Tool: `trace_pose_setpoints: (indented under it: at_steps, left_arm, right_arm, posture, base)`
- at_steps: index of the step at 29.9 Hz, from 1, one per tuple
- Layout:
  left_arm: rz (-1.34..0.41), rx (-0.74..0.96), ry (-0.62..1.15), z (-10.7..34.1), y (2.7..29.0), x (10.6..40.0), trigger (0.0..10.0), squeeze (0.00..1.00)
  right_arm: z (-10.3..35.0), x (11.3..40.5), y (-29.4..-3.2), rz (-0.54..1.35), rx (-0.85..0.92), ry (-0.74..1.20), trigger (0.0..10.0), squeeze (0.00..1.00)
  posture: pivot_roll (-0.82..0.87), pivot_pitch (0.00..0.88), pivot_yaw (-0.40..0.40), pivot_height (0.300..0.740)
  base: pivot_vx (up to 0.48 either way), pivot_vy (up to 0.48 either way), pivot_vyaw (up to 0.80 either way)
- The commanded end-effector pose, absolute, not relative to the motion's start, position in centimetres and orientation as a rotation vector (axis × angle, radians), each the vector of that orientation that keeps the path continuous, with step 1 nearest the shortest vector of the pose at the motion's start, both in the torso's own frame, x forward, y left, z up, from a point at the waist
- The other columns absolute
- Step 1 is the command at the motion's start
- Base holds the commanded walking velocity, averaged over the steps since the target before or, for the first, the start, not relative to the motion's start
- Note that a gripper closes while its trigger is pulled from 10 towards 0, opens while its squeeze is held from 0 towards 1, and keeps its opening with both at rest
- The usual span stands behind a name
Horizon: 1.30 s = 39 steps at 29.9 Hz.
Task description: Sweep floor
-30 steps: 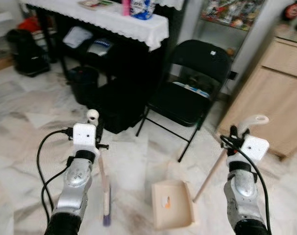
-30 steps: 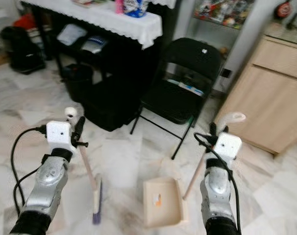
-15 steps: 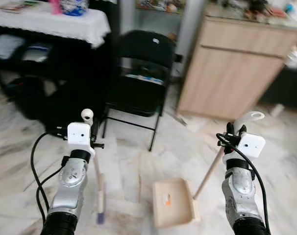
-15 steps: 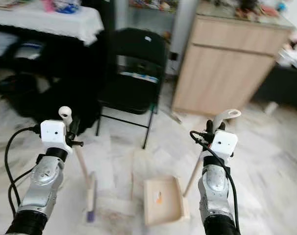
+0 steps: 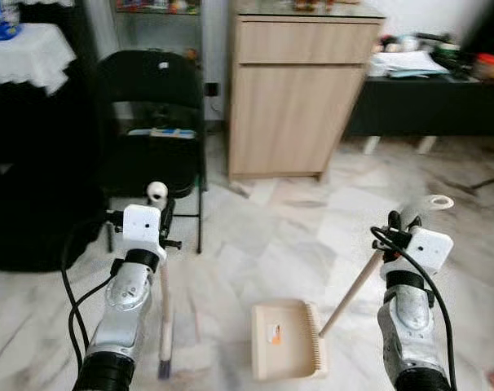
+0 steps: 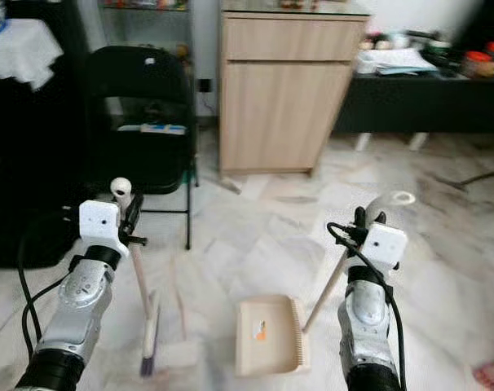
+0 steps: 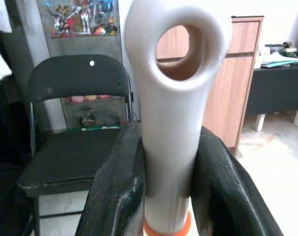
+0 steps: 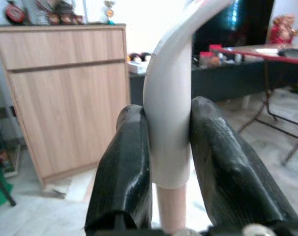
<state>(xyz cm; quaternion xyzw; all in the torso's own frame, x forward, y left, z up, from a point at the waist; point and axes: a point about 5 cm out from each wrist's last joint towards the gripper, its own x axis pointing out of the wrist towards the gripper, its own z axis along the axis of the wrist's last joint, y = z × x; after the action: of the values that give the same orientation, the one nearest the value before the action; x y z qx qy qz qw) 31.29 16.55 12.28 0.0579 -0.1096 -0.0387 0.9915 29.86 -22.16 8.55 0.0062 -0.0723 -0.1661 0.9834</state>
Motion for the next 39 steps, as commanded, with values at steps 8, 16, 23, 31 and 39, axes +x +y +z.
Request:
trace_pose_setpoints:
  at_steps: [8, 16, 23, 31, 39]
  left_arm:
    - [-0.073, 0.136, -0.25, 13.1, 17.1, 31.5, 10.0, 0.0]
    - [0.002, 0.229, -0.235, 13.5, 18.6, 32.1, 10.0, 0.0]
    - [0.087, 0.526, -0.277, 15.5, 21.3, 32.8, 10.0, 0.0]
    - [0.073, 0.995, -0.231, 15.9, 21.9, 33.5, 10.0, 0.0]
    - [-0.056, 1.394, 0.107, 13.0, 23.6, 33.9, 10.0, 0.0]
  right_arm:
    - [9.6, 30.1, -21.8, -0.327, 0.01, -0.2, 10.0, 0.0]
    - [8.6, 28.6, -23.3, -0.407, -0.053, -0.15, 10.0, 0.0]
    - [7.3, 25.4, -27.9, -0.632, -0.255, 0.045, 10.0, 0.0]
    - [4.8, 23.2, -30.0, -0.623, -0.379, 0.407, 10.0, 0.0]
    - [1.9, 22.1, -28.5, -0.587, 0.055, 0.608, 10.0, 0.0]
  posture:
    - [0.08, 0.01, -0.041, 0.74]
    - [0.08, 0.03, -0.04, 0.74]
    - [0.07, 0.036, -0.045, 0.74]
    - [0.06, 0.036, -0.053, 0.74]
    - [0.07, 0.038, -0.055, 0.74]
  base:
    - [0.0, 0.0, 0.0]
    - [0.0, 0.0, 0.0]
    - [0.0, 0.0, 0.0]
    - [0.0, 0.0, 0.0]
    - [0.0, 0.0, 0.0]
